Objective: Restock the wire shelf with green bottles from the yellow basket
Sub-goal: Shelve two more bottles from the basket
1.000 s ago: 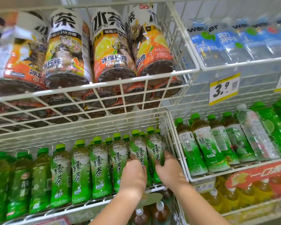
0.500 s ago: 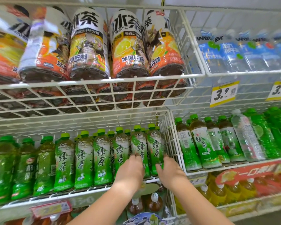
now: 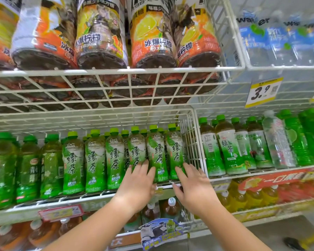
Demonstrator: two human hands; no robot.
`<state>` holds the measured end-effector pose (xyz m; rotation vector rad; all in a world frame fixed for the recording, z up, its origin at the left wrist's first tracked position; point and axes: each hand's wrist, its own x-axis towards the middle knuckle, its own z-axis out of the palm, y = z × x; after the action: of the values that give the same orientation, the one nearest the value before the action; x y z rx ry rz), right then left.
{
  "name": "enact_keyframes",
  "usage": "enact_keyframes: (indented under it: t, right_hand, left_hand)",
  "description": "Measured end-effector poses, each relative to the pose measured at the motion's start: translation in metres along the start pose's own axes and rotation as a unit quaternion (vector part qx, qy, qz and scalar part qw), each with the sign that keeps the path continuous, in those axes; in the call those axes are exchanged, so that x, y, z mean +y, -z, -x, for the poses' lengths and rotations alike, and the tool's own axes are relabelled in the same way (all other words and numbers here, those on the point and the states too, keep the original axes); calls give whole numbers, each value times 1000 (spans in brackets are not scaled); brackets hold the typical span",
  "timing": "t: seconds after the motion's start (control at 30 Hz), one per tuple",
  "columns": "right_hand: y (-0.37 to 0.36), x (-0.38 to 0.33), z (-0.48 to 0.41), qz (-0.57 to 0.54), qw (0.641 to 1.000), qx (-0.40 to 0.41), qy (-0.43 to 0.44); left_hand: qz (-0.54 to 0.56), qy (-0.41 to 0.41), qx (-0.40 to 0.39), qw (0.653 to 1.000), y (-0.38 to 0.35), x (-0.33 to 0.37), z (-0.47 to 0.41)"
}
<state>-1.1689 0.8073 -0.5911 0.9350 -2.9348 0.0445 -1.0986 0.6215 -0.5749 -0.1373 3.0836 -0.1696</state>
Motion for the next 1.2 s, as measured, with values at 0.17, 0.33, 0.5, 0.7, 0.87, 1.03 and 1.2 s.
enact_keyframes:
  t: [0.17, 0.33, 0.5, 0.7, 0.87, 1.03, 1.2]
  right_hand:
    - [1, -5, 11, 12, 998, -58, -10]
    - [34, -16, 30, -9, 998, -65, 6]
    - [91, -16, 55, -6, 997, -80, -4]
    - [179, -11, 93, -6, 996, -85, -26]
    - [261, -7, 135, -4, 993, -93, -70]
    - [346, -5, 171, 7, 989, -89, -117]
    - [407, -5, 211, 9, 976, -53, -213]
  left_hand:
    - [-9, 7, -38, 999, 4, -1, 21]
    - [3, -11, -81, 997, 37, 3, 47]
    - [-6, -27, -86, 996, 97, 3, 64]
    - [-17, -65, -69, 995, 180, 4, 95]
    - [-15, -82, -115, 990, 273, 11, 123]
    - [-34, -120, -113, 986, 352, 14, 150]
    - [-38, -175, -87, 980, 415, 21, 161]
